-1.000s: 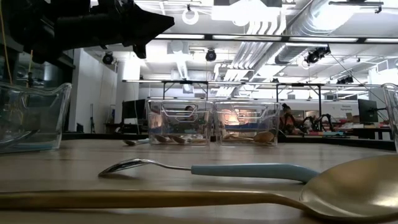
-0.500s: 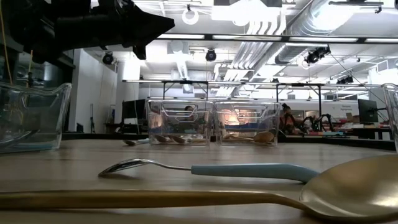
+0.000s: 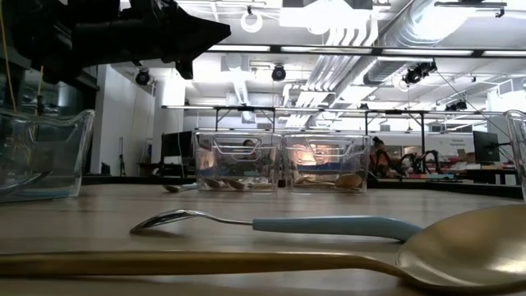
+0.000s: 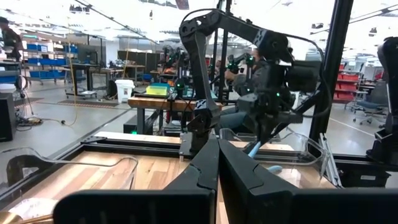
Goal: Sort silverware by color (type)
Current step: Put the blue spoon into the bottom right transparent bin
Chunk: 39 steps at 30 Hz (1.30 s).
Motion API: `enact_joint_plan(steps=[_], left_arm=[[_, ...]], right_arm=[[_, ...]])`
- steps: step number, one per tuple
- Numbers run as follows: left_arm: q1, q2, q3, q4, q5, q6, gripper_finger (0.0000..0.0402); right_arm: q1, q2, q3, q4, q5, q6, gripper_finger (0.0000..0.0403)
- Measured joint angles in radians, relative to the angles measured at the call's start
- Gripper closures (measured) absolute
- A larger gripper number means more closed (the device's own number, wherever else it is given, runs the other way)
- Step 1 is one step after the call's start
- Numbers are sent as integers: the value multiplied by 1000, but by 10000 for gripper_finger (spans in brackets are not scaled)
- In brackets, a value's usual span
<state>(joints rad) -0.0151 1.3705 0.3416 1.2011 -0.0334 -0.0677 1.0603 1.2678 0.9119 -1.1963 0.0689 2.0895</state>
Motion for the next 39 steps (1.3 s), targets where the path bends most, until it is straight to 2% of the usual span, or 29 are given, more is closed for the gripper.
enact_joint_plan(steps=[18,24,31,39], left_arm=[[0,0,0,0,0,0,401],[0,0,0,1,0,0,401],[0,0,0,1,0,0,402],[0,0,0,1,0,0,401]], right_arm=[[0,221,-12,42,-17,24,402],[0,289,-12,70,-29,26,390],[0,357,-12,121,-100,21,386],[0,395,-12,141,-105,-3,385]])
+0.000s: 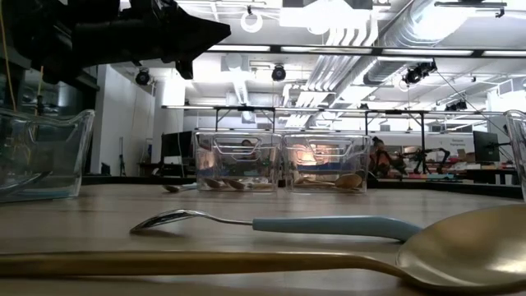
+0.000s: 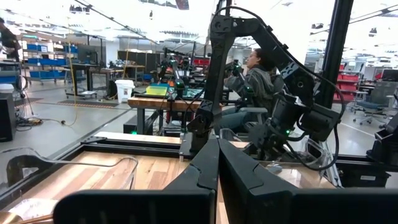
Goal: Sort silverware by color (type)
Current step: Put the blue spoon into the bottom right transparent bin
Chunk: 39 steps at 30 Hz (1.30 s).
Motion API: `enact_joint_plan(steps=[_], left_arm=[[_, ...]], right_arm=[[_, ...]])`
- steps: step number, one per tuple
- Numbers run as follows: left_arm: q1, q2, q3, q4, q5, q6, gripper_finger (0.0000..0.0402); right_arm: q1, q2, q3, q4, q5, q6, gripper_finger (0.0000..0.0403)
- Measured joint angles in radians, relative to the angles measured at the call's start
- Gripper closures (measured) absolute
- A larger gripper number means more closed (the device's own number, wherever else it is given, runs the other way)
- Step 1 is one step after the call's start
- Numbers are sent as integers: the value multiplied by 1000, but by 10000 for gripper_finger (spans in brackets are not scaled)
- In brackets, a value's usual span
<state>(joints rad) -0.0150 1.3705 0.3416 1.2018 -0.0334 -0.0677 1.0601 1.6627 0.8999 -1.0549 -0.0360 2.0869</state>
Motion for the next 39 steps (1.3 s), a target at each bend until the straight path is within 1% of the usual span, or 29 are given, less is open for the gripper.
enact_joint_plan(steps=[11,14,17,23,27,30,34,39], left_arm=[[0,0,0,0,0,0,401],[0,0,0,0,0,0,402],[0,0,0,0,0,0,401],[0,0,0,0,0,0,402],[0,0,0,0,0,0,402],[0,0,0,0,0,0,401],[0,0,0,0,0,0,401],[0,0,0,0,0,0,402]], right_arm=[[0,0,0,15,0,-1,384],[0,0,0,24,0,-13,378],[0,0,0,28,0,-23,355],[0,0,0,27,0,-28,286],[0,0,0,26,1,-46,255],[0,0,0,25,1,-48,244],[0,-1,11,19,1,-90,241],[0,-2,68,-83,6,-130,240]])
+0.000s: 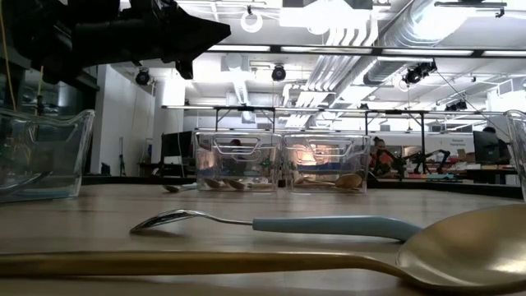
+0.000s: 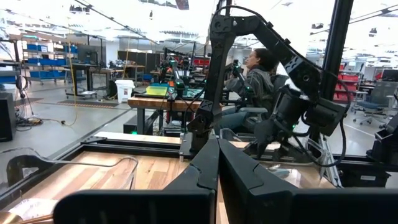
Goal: Sort silverware by color (type)
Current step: Put the blue spoon into the bottom right transparent bin
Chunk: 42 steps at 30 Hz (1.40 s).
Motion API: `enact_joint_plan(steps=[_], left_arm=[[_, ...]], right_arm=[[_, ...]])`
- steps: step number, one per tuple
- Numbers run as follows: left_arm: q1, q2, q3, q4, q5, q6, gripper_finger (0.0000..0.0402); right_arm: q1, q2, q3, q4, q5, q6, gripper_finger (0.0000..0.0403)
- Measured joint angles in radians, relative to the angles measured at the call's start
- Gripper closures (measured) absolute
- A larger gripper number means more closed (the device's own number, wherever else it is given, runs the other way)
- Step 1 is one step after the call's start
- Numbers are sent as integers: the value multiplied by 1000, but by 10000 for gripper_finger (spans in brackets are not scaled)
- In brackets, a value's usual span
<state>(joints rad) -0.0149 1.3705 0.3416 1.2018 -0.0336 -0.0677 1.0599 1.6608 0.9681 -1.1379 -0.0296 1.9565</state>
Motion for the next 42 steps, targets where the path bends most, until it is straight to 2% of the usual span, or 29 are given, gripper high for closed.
enact_joint_plan(steps=[6,12,16,24,29,32,36,39,42], left_arm=[[0,0,0,0,0,0,402],[1,0,0,0,0,0,401],[1,0,0,0,0,0,402],[1,0,0,0,0,0,401],[1,0,0,0,0,0,401],[1,0,0,0,0,0,401],[1,0,0,-4,0,0,401],[1,0,0,-10,0,0,402],[2,0,0,-13,0,13,401]], right_arm=[[-8,0,126,-209,12,-77,240],[-60,-1,265,-314,179,-180,240],[-118,-2,316,-243,254,-321,240],[-264,-2,301,59,383,-716,249],[-360,-27,297,52,531,-915,257],[-422,-95,254,53,573,-998,261],[-497,-264,102,113,565,-1015,265],[-536,-421,-72,256,551,-1017,266],[-588,-566,-261,517,550,-1064,266]])
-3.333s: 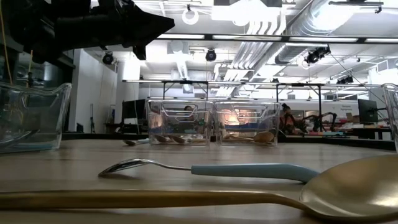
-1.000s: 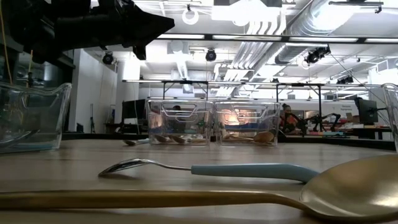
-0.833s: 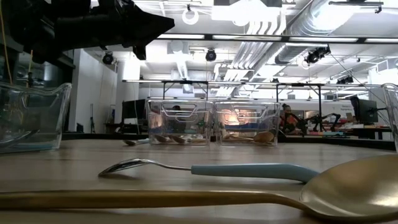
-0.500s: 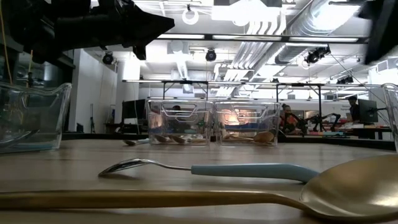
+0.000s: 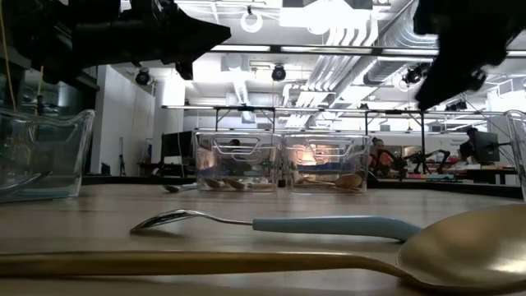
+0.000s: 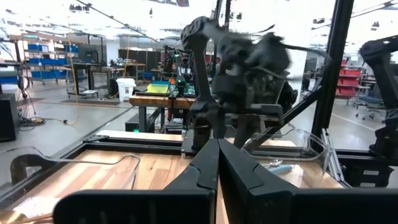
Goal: Sort silverware by color (type)
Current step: Put the blue spoon into the bottom right transparent bin
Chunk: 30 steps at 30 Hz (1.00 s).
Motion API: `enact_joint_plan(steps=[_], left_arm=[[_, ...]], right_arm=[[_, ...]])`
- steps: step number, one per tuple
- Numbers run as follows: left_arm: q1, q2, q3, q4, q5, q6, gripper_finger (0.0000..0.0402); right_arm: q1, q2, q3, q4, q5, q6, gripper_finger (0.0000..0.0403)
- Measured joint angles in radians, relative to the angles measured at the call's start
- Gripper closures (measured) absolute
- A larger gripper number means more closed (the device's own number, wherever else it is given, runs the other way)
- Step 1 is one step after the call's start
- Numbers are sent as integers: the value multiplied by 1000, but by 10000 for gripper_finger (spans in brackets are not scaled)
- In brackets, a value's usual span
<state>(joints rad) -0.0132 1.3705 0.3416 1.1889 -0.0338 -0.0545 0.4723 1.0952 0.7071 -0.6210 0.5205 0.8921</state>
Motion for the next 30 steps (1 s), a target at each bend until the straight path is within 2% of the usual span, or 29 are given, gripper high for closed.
enact_joint_plan(steps=[2,4,8,11,14,16,24,30], left_arm=[[0,0,0,0,-1,11,402],[0,0,0,0,-5,12,402],[0,0,0,-1,-6,41,402],[0,0,0,-23,-8,66,402],[0,0,0,-36,-8,84,402],[0,0,0,-40,-8,86,402],[1,-15,0,-97,-8,88,402],[-2,-105,0,-201,-7,101,402]], right_arm=[[-45,-64,-122,268,-5,-107,266],[-95,-96,-229,580,-31,-280,266],[-194,-67,-374,1175,-140,-653,266],[-244,-17,-419,1442,-205,-889,266],[-278,30,-418,1501,-246,-1068,266],[-296,66,-399,1499,-271,-1128,266],[-379,168,-310,1502,-287,-1020,265],[-419,190,-280,1504,-388,-959,265]])
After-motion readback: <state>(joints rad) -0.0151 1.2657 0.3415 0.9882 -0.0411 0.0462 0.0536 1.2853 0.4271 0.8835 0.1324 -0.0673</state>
